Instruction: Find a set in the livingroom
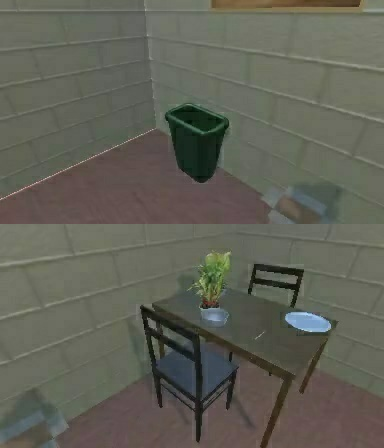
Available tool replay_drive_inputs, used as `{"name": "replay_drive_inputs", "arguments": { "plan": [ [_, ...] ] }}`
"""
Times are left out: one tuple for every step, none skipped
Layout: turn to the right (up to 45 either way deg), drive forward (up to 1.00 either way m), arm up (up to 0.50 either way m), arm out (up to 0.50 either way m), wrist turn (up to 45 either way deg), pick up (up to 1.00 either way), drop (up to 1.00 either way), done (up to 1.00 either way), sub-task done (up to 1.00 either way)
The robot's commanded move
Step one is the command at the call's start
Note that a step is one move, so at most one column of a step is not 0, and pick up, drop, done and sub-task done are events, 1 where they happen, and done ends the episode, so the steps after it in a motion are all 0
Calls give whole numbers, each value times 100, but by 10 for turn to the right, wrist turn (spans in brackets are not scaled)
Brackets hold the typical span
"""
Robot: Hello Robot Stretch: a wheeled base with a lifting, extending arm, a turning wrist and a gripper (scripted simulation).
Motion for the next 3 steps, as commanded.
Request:
{"name": "replay_drive_inputs", "arguments": {
  "plan": [
    [-450,0,0,0,0,0,0,0,0],
    [-300,0,0,0,0,0,0,0,0],
    [0,100,0,0,0,0,0,0,0]
  ]
}}
